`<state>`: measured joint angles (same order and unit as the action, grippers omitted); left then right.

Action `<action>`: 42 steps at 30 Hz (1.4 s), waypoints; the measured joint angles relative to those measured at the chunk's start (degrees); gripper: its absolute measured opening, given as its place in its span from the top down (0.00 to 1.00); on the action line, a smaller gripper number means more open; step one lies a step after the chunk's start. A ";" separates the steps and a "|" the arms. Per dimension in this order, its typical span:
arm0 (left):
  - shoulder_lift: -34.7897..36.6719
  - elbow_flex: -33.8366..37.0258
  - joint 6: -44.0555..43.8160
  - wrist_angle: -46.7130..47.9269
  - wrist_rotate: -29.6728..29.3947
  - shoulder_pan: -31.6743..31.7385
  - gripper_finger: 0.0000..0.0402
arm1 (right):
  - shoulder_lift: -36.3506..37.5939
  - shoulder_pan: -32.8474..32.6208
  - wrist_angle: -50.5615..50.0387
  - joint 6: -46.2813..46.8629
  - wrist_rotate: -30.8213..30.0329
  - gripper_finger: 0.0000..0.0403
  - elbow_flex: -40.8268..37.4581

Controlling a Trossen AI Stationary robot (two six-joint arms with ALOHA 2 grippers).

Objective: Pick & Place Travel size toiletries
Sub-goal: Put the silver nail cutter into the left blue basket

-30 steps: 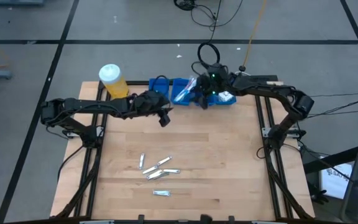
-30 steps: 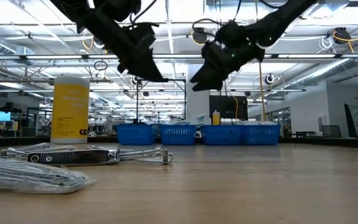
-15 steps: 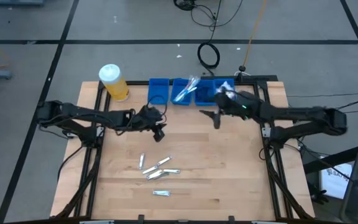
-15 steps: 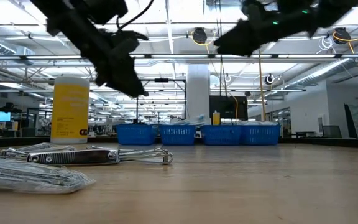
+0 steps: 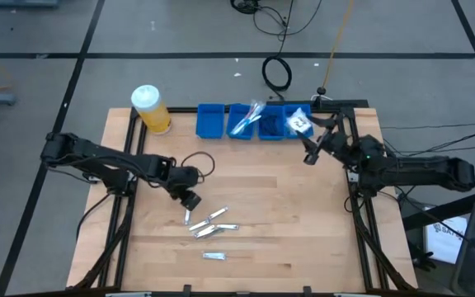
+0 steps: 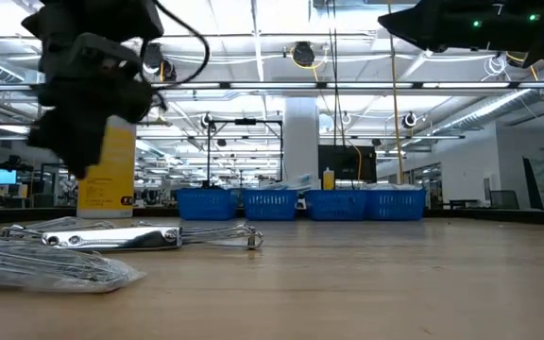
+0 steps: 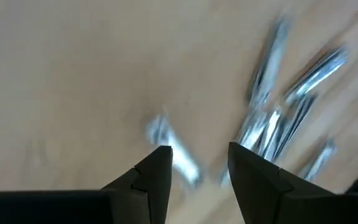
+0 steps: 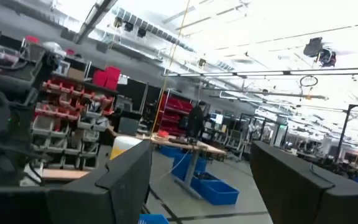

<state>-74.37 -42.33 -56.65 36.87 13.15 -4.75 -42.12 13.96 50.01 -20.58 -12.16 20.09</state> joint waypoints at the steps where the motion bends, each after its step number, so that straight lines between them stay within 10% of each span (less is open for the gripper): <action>1: -0.50 0.00 -2.04 1.31 1.65 -0.43 0.62 | 0.56 0.00 -0.41 -0.44 0.00 0.36 -0.17; 42: -19.03 -1.40 -34.38 -1.23 -15.07 -15.04 0.63 | 2.29 -0.20 6.09 -2.56 0.39 0.36 -0.32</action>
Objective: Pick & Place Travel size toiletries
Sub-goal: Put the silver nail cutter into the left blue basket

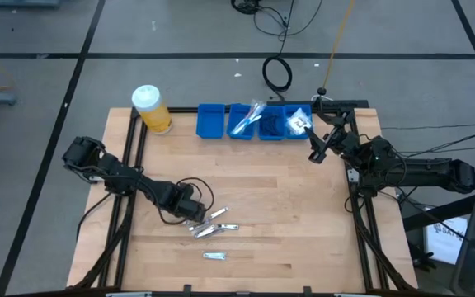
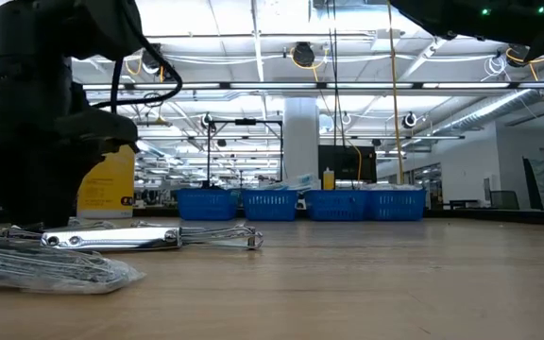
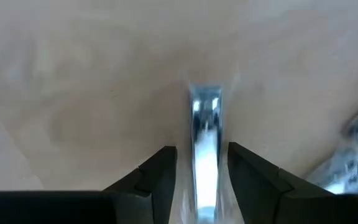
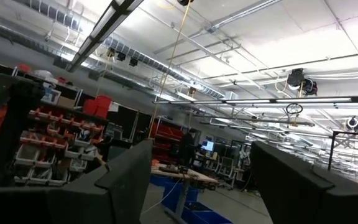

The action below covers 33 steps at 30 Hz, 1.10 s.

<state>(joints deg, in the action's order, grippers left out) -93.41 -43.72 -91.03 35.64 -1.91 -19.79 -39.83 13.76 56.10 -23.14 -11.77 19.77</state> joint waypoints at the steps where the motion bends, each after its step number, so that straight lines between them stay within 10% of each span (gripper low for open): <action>1: 0.00 0.06 0.54 0.29 -1.60 0.03 0.64 | 0.00 0.00 0.10 -0.06 0.00 0.36 0.00; 9: -0.22 0.48 4.34 1.28 -10.74 0.37 0.93 | 0.02 0.00 -0.03 -0.68 -0.11 0.36 0.04; 19: 0.52 -2.92 15.81 1.68 -18.34 2.31 0.91 | 0.03 0.02 -4.60 2.45 -0.49 0.36 0.04; 33: 14.58 -15.86 51.54 -1.85 -43.18 14.10 0.93 | 0.00 0.02 -5.87 6.95 -0.42 0.36 0.04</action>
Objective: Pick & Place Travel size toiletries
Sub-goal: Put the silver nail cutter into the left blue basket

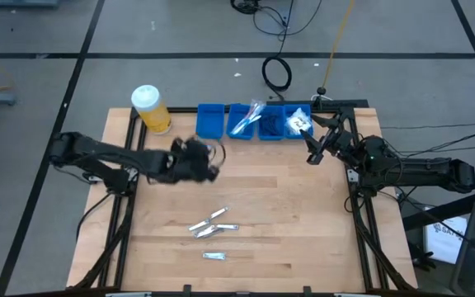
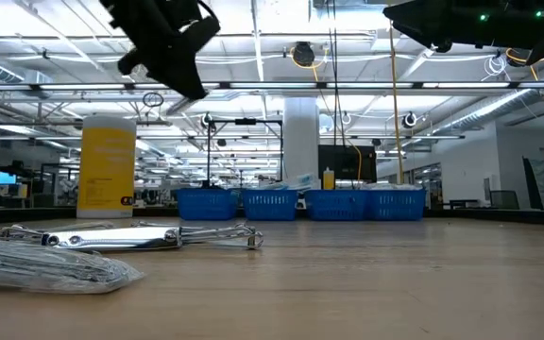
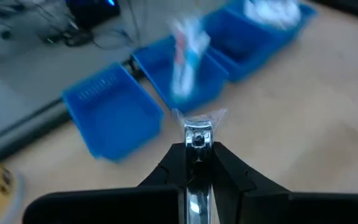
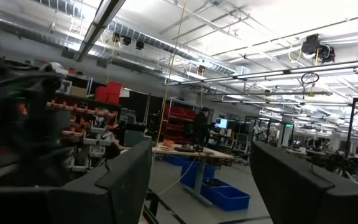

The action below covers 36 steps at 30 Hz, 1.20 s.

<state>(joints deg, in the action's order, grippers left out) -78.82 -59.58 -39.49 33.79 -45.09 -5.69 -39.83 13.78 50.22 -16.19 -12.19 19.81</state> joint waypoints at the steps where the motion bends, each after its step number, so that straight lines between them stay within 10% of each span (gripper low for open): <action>1: 0.58 -0.01 2.63 -1.54 0.10 2.40 0.93 | 0.00 0.00 0.03 0.29 0.02 0.36 0.00; 15: -8.85 0.25 17.60 -22.14 26.25 36.30 0.93 | -0.02 0.02 -0.04 0.35 0.22 0.36 0.00; 36: -23.90 0.32 15.35 -29.53 30.46 41.02 0.85 | -0.02 0.09 -0.77 -1.20 -0.01 0.36 0.00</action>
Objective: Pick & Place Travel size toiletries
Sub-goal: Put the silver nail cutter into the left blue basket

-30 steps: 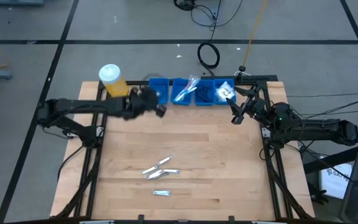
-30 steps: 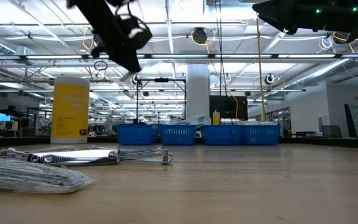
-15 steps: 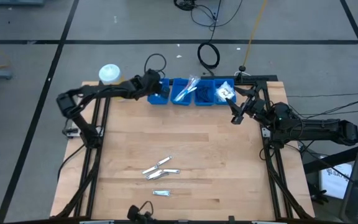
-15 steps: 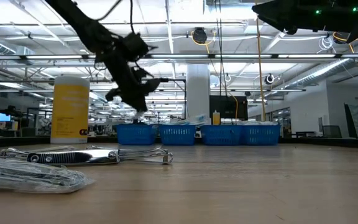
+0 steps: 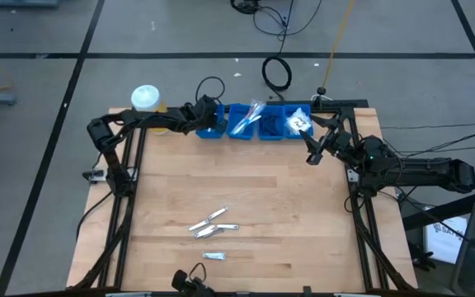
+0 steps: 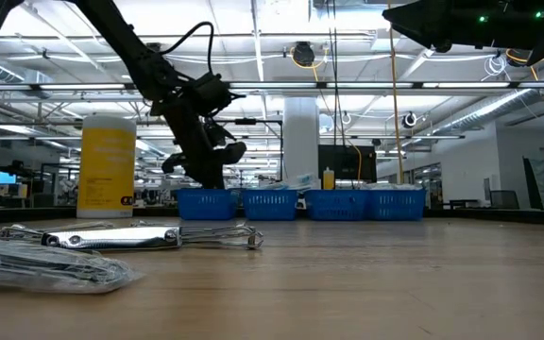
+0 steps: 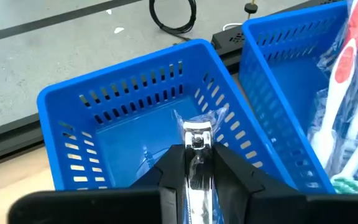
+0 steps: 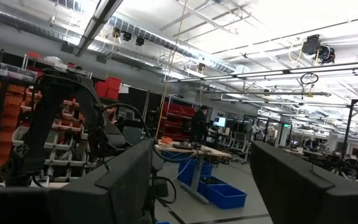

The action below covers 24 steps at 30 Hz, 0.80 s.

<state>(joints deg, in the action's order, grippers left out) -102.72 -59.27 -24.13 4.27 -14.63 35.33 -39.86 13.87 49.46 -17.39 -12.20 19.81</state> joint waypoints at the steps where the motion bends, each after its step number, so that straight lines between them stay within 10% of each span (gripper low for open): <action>1: 0.00 0.00 0.08 -0.01 0.00 -0.03 0.83 | 0.00 0.00 -0.01 0.00 -0.01 0.36 0.00; 14: 2.59 -0.08 8.62 1.70 1.55 -0.19 0.44 | 0.00 0.00 -0.05 -0.03 -0.05 0.36 0.00; 24: 21.09 -0.11 6.43 20.14 4.12 -9.00 0.39 | -0.02 0.04 -0.22 -1.75 -2.80 0.36 0.00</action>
<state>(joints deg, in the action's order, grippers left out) -81.63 -59.37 -17.70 24.41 -10.51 26.33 -39.88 13.91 49.23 -19.14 -14.99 19.81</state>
